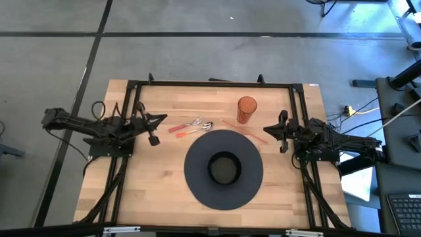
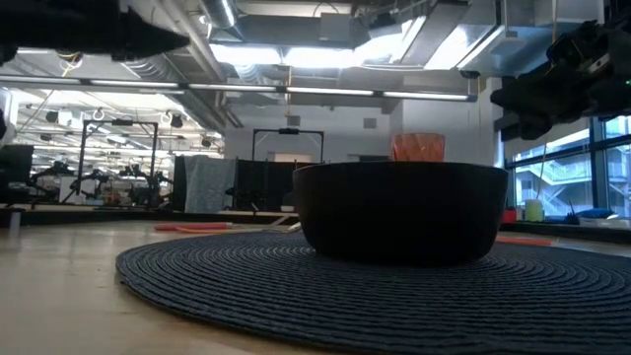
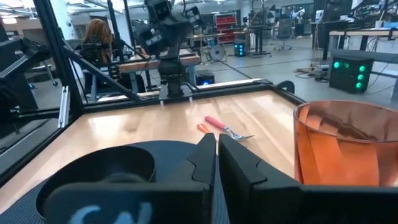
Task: Pick & Place Utensil
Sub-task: Put the orange cup on the black placemat to the top right of the black bowl
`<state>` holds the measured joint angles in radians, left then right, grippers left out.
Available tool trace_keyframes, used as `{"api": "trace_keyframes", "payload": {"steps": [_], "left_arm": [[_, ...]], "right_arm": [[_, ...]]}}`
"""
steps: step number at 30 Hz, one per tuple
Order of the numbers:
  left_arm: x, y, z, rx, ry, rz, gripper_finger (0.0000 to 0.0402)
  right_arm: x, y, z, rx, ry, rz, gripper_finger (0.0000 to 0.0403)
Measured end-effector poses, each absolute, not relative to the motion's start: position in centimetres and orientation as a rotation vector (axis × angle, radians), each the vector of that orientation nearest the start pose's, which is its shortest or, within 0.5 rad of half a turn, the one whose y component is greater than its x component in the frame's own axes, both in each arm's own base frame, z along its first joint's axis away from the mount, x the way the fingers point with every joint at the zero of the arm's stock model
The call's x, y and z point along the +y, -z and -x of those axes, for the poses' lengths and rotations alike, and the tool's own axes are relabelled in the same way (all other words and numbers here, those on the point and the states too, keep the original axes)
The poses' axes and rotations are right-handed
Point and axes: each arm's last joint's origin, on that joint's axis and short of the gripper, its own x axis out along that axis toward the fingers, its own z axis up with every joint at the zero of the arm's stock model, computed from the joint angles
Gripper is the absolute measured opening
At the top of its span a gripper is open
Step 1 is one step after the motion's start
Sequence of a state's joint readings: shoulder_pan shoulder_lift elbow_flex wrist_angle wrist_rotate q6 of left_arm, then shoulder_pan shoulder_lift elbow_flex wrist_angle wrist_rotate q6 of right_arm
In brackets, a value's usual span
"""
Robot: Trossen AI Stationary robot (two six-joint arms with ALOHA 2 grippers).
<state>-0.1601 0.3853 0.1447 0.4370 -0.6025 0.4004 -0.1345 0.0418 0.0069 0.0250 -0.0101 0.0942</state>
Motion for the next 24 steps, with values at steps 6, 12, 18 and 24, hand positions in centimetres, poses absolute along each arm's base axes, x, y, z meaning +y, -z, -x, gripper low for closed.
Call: {"api": "trace_keyframes", "payload": {"steps": [6,12,18,24], "left_arm": [[0.6,-21.1,-10.2,-0.182,-0.52,-0.272,0.0002],[0.6,-20.2,-9.4,-0.148,-0.428,-0.262,0.0002],[0.7,-19.8,-9.0,-0.122,-0.408,-0.266,0.0002],[0.4,-19.2,-9.1,-0.088,-0.293,-0.261,0.0001]], "right_arm": [[-1.3,-16.5,-9.9,0.003,0.124,-0.103,0.0021],[-1.3,-16.6,-9.9,-0.007,0.124,-0.101,0.0021],[-1.3,-16.6,-9.9,-0.004,0.124,-0.101,0.0021],[-1.3,-16.6,-9.9,-0.011,0.124,-0.097,0.0021]]}}
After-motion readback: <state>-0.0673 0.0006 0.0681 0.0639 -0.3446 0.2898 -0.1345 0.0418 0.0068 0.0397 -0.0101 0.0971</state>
